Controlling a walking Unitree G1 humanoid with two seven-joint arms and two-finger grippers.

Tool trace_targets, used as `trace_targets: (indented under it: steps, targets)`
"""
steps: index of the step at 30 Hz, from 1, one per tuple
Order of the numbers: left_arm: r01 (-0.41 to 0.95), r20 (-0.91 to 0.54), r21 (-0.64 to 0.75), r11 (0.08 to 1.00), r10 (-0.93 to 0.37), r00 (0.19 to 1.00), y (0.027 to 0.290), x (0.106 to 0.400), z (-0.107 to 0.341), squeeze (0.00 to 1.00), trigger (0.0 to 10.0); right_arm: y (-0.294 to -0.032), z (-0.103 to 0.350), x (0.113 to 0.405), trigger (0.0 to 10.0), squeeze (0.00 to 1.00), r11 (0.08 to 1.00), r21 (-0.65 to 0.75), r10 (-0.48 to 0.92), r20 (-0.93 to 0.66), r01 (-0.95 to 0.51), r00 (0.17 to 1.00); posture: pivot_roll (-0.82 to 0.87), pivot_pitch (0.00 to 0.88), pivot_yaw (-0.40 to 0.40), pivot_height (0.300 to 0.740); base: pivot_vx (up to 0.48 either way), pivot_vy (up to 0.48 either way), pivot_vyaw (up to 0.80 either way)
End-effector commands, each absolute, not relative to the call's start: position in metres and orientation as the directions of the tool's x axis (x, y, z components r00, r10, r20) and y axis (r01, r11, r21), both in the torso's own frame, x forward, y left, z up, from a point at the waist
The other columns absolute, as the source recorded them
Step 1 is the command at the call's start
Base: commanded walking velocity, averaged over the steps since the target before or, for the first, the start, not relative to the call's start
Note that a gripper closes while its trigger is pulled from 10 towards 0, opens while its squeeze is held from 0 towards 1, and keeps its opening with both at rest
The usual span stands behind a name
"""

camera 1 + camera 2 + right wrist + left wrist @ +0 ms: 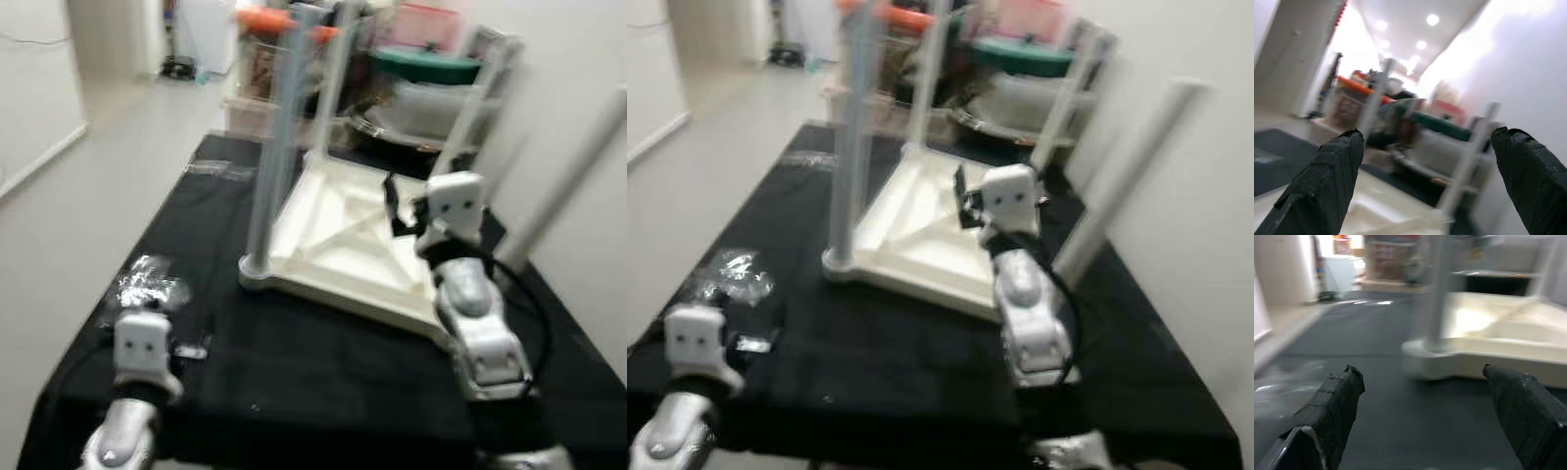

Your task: Building children table

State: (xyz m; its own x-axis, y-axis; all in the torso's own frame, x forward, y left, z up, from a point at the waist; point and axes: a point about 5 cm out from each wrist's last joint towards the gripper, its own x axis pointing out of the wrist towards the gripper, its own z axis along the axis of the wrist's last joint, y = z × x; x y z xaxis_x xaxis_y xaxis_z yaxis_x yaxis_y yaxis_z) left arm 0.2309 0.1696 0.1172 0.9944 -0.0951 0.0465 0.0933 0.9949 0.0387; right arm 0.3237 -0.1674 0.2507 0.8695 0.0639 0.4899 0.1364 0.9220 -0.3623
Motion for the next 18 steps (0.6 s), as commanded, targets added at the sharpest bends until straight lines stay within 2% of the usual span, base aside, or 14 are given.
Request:
trace_targets:
  steps: [1, 4, 6, 9, 10, 12, 16, 17, 18]
  targets:
    - [0.098, 0.048, 0.053, 0.994, -0.101, 0.994, 0.171, 0.231, 0.117, 0.0, 10.0, -0.155, 0.269, 0.321, 10.0, 0.0, 0.899, -0.413, 0.139, 0.582, 0.144, 0.802, 0.05, 0.0, -0.15, 0.74, 0.0, 0.0, 0.0]
    - [0.099, 0.049, 0.058, 0.993, -0.101, 0.994, 0.171, 0.231, 0.117, 0.0, 10.0, -0.157, 0.285, 0.322, 10.0, 0.0, 0.842, -0.477, 0.152, 0.658, 0.252, 0.737, 0.05, 0.0, -0.152, 0.74, 0.0, 0.0, 0.0]
    - [0.098, 0.05, 0.058, 0.993, -0.101, 0.994, 0.171, 0.231, 0.117, 0.0, 10.0, -0.159, 0.289, 0.323, 10.0, 0.0, 0.832, -0.479, 0.146, 0.675, 0.279, 0.723, 0.05, 0.0, -0.152, 0.74, 0.0, 0.0, 0.0]
    - [0.097, 0.053, 0.06, 0.993, -0.101, 0.994, 0.171, 0.231, 0.117, 0.0, 10.0, -0.162, 0.307, 0.321, 10.0, 0.0, 0.787, -0.472, 0.133, 0.758, 0.396, 0.639, 0.05, 0.0, -0.151, 0.74, 0.0, 0.0, 0.0]
    - [0.097, 0.053, 0.06, 0.993, -0.101, 0.994, 0.171, 0.231, 0.117, 0.0, 10.0, -0.162, 0.307, 0.321, 10.0, 0.0, 0.787, -0.472, 0.133, 0.758, 0.396, 0.639, 0.05, 0.0, -0.151, 0.74, 0.0, 0.0, 0.0]
    - [0.097, 0.054, 0.06, 0.993, -0.1, 0.993, 0.171, 0.231, 0.117, 0.0, 10.0, -0.162, 0.317, 0.318, 10.0, 0.0, 0.768, -0.455, 0.135, 0.803, 0.451, 0.58, 0.05, 0.0, -0.151, 0.74, 0.0, 0.0, 0.0]
    - [0.098, 0.054, 0.059, 0.993, -0.101, 0.993, 0.17, 0.231, 0.117, 0.0, 10.0, -0.164, 0.322, 0.322, 10.0, 0.0, 0.763, -0.438, 0.118, 0.818, 0.476, 0.563, 0.05, 0.0, -0.153, 0.74, 0.0, 0.0, 0.0]
    - [0.101, 0.055, 0.058, 0.993, -0.104, 0.993, 0.17, 0.231, 0.117, 0.0, 10.0, -0.168, 0.323, 0.332, 10.0, 0.0, 0.793, -0.386, 0.034, 0.8, 0.472, 0.598, 0.05, 0.0, -0.153, 0.74, 0.0, 0.0, 0.0]
    - [0.101, 0.055, 0.058, 0.993, -0.104, 0.993, 0.17, 0.231, 0.117, 0.0, 10.0, -0.168, 0.323, 0.332, 10.0, 0.0, 0.793, -0.386, 0.034, 0.8, 0.472, 0.598, 0.05, 0.0, -0.153, 0.74, 0.0, 0.0, 0.0]
